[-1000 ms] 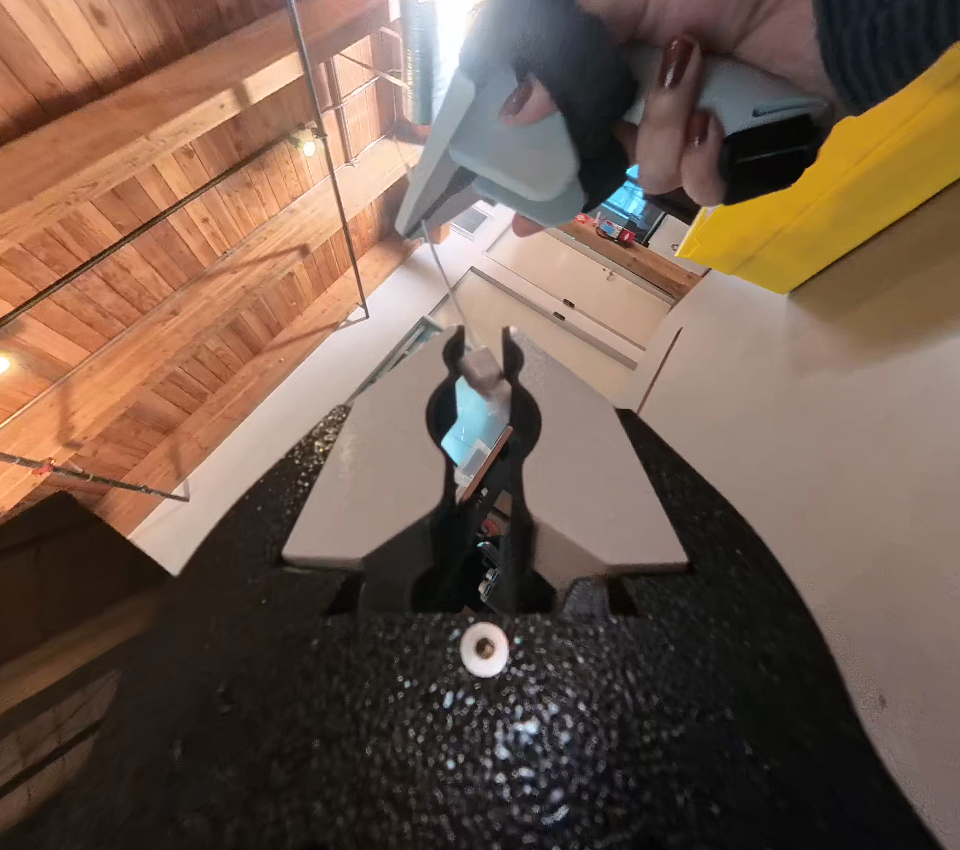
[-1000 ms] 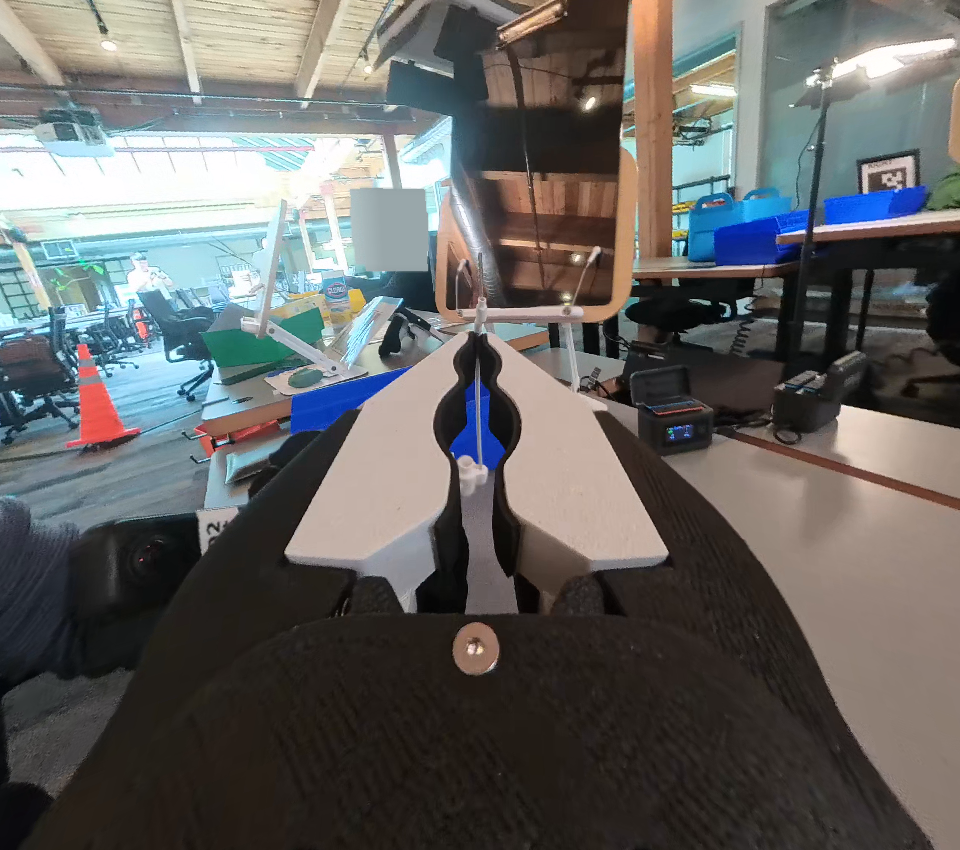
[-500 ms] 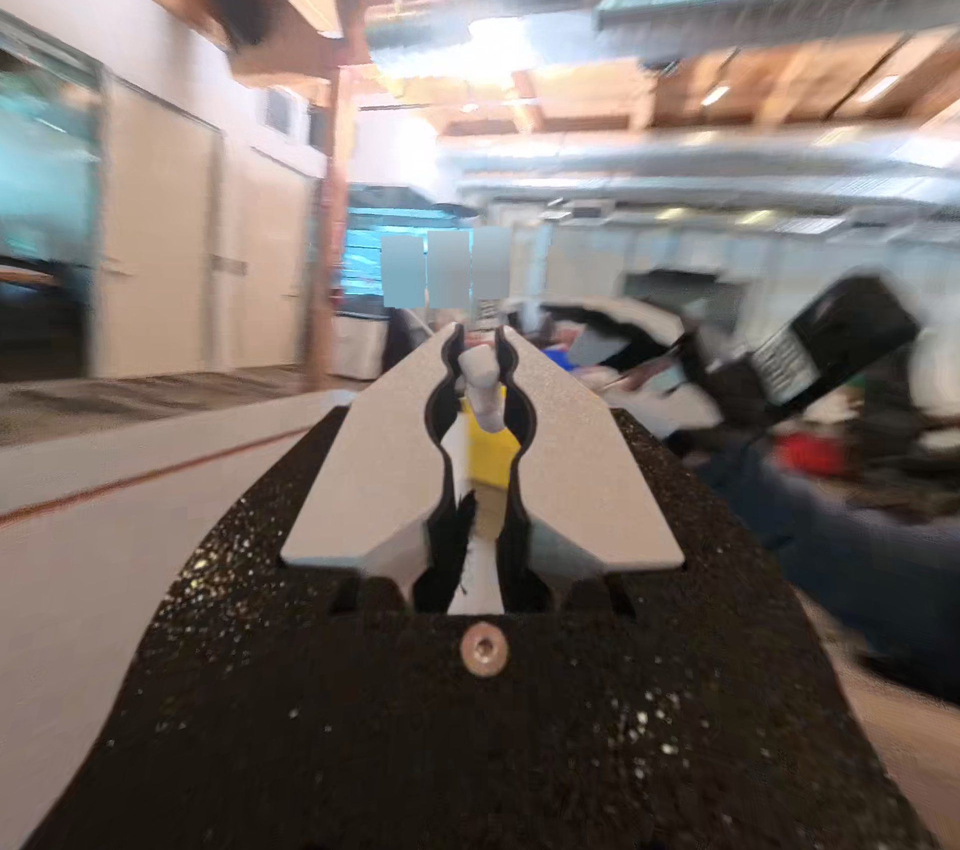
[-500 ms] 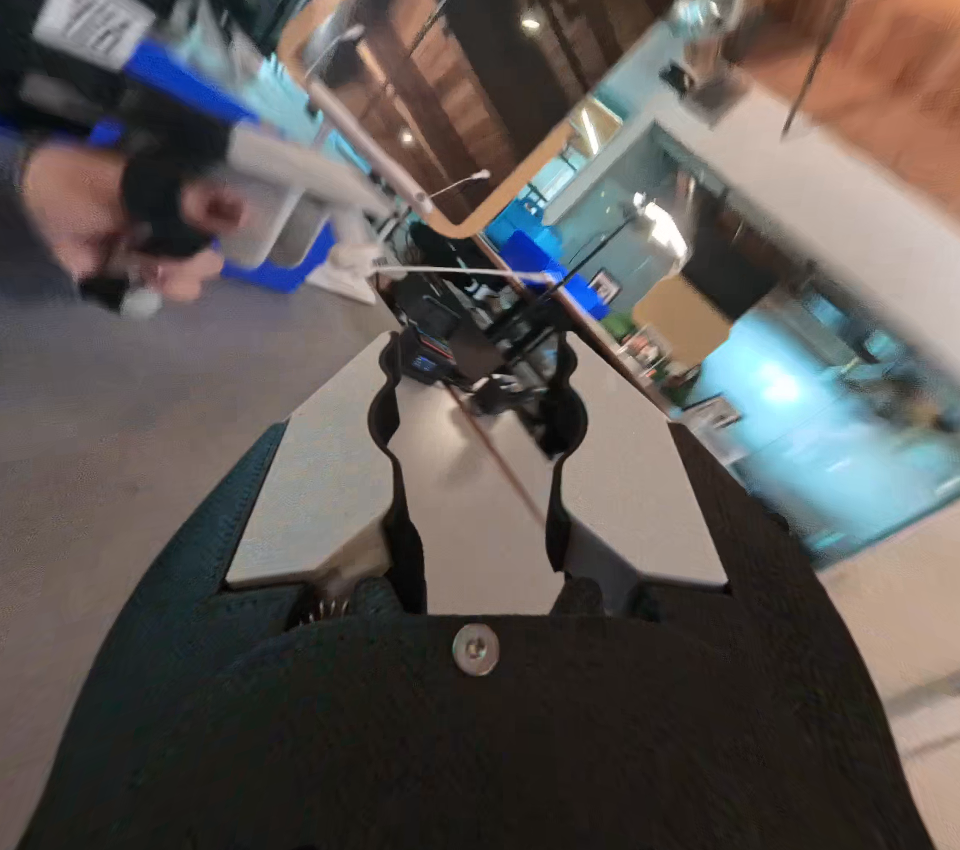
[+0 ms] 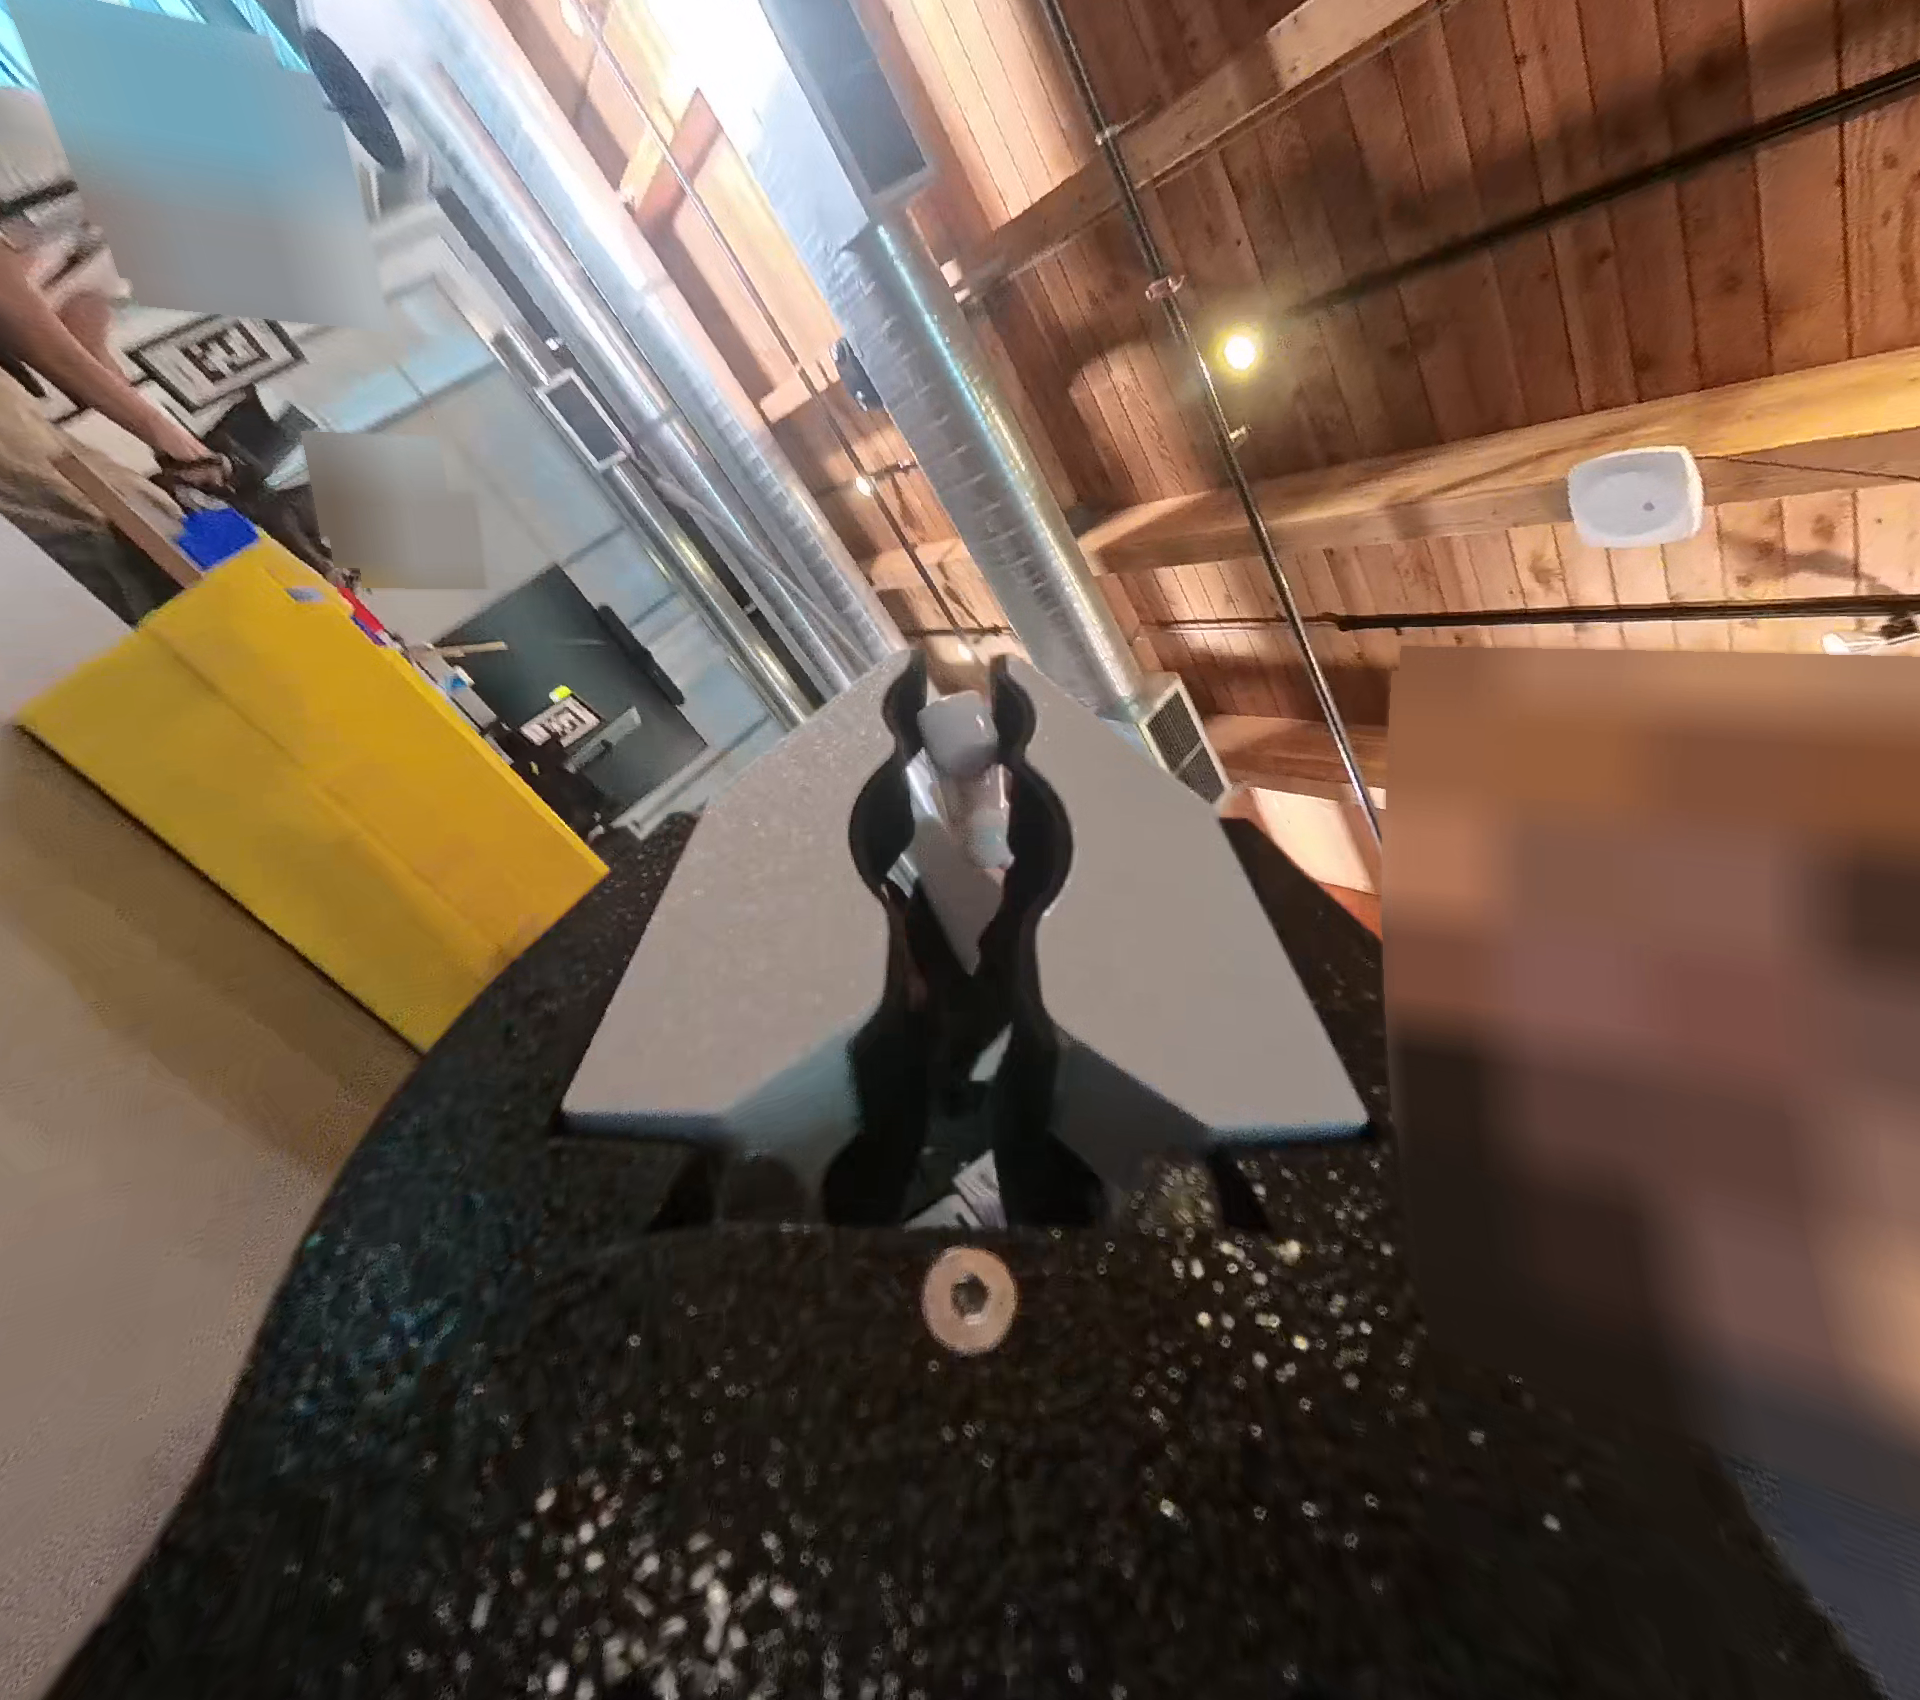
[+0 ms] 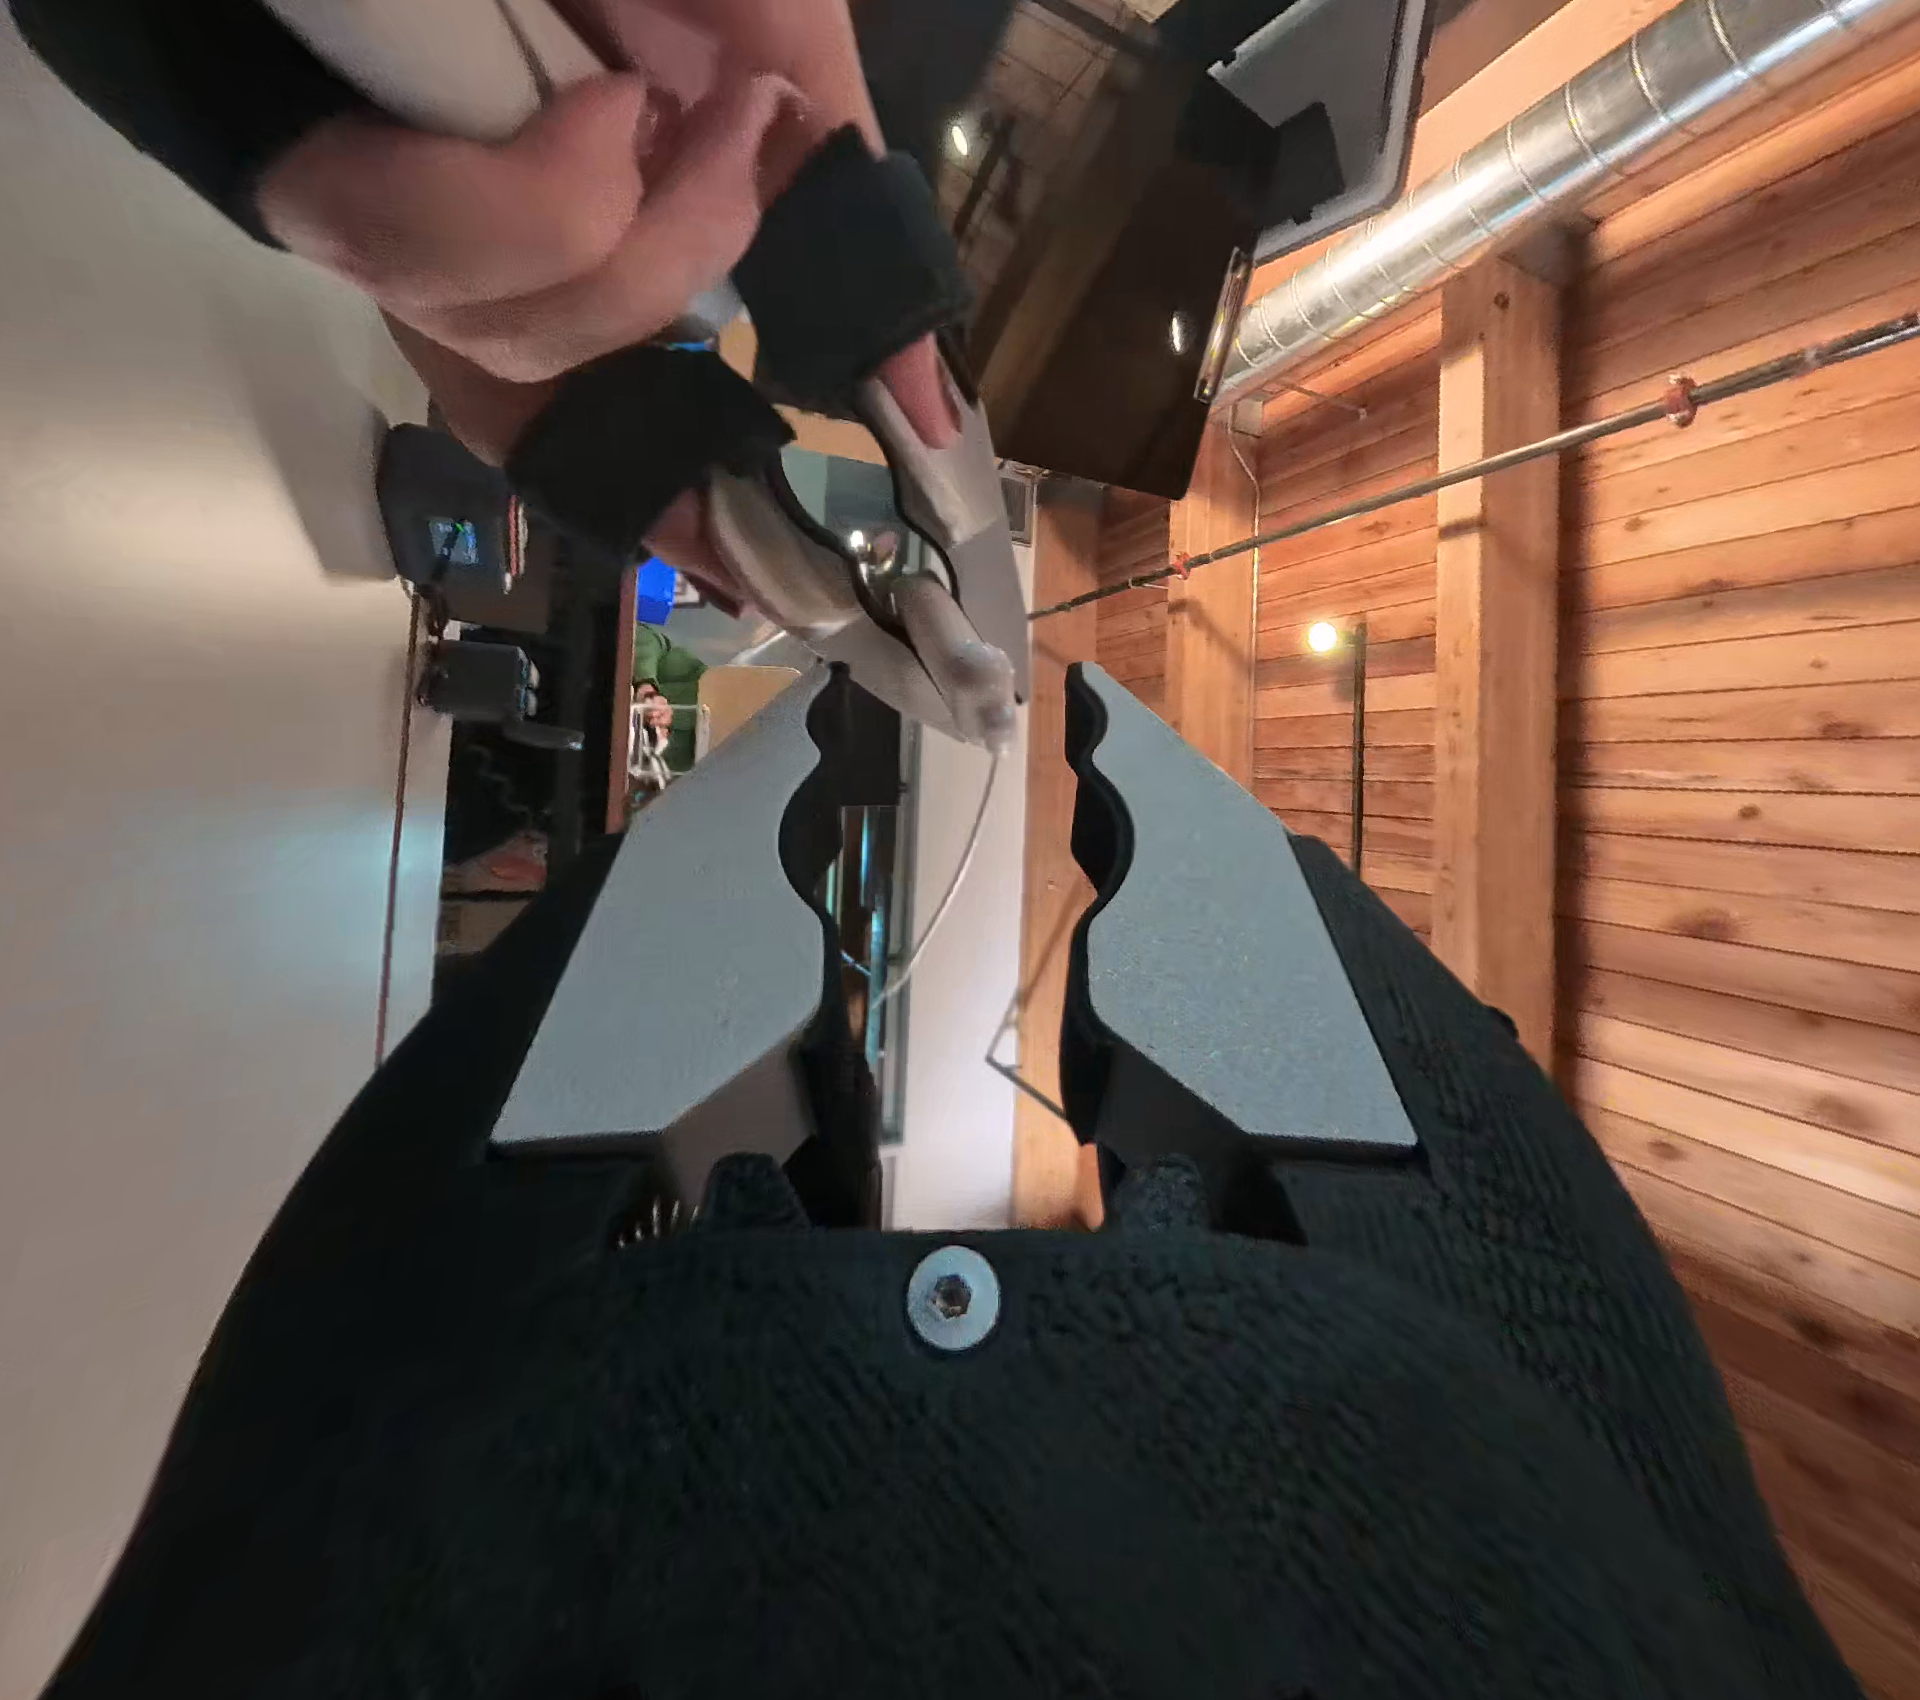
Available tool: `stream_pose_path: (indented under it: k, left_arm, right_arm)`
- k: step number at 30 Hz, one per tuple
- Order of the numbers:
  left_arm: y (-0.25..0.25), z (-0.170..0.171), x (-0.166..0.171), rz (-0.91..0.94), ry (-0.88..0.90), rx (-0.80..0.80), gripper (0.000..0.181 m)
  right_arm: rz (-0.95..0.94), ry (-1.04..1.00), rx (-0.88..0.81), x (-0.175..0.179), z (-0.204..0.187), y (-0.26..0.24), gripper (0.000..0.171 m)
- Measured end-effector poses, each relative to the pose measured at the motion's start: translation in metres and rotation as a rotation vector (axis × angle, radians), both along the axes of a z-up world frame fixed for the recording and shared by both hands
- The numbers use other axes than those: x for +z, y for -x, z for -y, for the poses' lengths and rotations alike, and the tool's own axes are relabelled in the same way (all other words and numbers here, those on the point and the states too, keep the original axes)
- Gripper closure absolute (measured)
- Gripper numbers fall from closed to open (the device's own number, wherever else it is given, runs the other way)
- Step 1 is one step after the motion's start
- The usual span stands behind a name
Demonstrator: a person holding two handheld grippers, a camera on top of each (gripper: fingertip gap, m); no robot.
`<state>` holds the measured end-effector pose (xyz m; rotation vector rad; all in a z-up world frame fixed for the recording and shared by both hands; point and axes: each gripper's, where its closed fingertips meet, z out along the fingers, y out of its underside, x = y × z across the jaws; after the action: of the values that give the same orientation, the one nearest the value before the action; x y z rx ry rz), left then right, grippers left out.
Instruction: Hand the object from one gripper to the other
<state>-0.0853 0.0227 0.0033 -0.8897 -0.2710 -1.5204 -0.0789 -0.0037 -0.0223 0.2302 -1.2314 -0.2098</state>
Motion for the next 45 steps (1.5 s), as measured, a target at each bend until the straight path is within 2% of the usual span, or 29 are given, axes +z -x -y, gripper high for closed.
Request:
stream_pose_path:
  k: [4,6,9,12,13,16,19,21,23,27,32,38,45]
  left_arm:
    - [-0.014,-0.006,-0.01,-0.048,0.052,-0.077,0.172]
    - [-0.015,-0.007,-0.013,-0.041,0.068,-0.097,0.173]
    - [-0.012,-0.006,-0.013,-0.055,0.045,-0.065,0.172]
    - [0.0,-0.004,-0.005,-0.091,0.014,0.064,0.116]
    - [0.006,-0.005,-0.005,-0.112,0.024,0.123,0.097]
    - [0.028,-0.008,-0.013,-0.294,0.091,0.39,0.085]
    - [0.046,-0.009,-0.024,-0.703,0.162,0.746,0.085]
    - [0.063,-0.005,-0.03,-1.019,0.186,1.048,0.092]
    - [0.075,0.003,-0.032,-1.157,0.188,1.276,0.104]
    - [0.067,-0.008,-0.042,-1.259,0.204,1.249,0.107]
    - [0.066,-0.014,-0.048,-1.297,0.224,1.228,0.109]
    - [0.069,-0.015,-0.051,-1.29,0.247,1.221,0.111]
    - [0.068,-0.015,-0.051,-1.317,0.245,1.232,0.112]
  right_arm:
    - [-0.006,-0.041,-0.052,-0.003,-0.009,0.003,0.137]
    - [-0.014,-0.046,-0.04,-0.004,-0.008,0.002,0.152]
    - [0.036,0.032,-0.021,-0.007,-0.01,0.002,0.16]
    - [0.062,0.141,-0.018,-0.002,-0.019,0.001,0.16]
    - [0.067,0.2,-0.021,0.003,-0.026,0.0,0.16]
    - [0.07,0.49,-0.013,0.028,-0.053,-0.007,0.16]
    - [0.066,0.884,0.048,0.061,-0.083,-0.025,0.161]
    - [0.048,1.094,0.087,0.083,-0.103,-0.043,0.161]
    - [-0.001,1.23,0.122,0.104,-0.124,-0.067,0.16]
    - [-0.125,1.416,0.169,0.138,-0.164,-0.121,0.161]
    - [-0.216,1.648,0.13,0.137,-0.219,-0.173,0.16]
    - [-0.039,1.913,-0.124,0.077,-0.253,-0.191,0.16]
    - [0.119,1.967,-0.535,0.003,-0.279,-0.193,0.16]
